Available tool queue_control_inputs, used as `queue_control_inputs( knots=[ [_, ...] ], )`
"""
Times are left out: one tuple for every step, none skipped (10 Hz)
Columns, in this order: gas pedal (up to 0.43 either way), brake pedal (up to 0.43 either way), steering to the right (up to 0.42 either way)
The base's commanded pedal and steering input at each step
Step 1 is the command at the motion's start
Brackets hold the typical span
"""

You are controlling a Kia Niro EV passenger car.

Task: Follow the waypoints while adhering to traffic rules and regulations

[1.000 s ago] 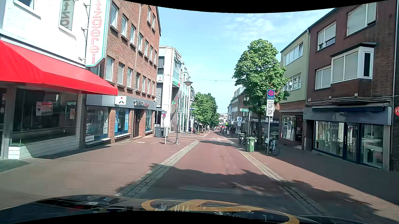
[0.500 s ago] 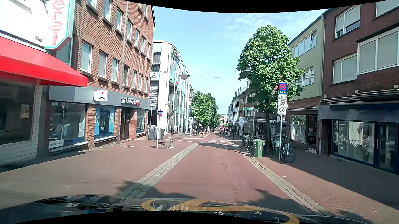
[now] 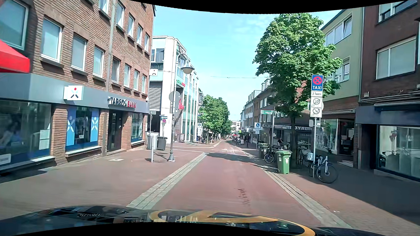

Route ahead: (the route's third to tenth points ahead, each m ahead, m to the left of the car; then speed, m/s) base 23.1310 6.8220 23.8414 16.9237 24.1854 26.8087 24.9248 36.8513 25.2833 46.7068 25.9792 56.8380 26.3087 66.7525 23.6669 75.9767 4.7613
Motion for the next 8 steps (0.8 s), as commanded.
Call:
queue_control_inputs(
  knots=[
    [0.000,0.073,-0.003],
    [0.000,0.091,-0.003],
    [0.000,0.116,-0.003],
    [0.000,0.146,-0.003],
    [0.000,0.152,-0.002],
    [0.000,0.159,-0.001],
    [0.000,0.195,0.000],
    [0.000,0.213,0.001]
  ],
)
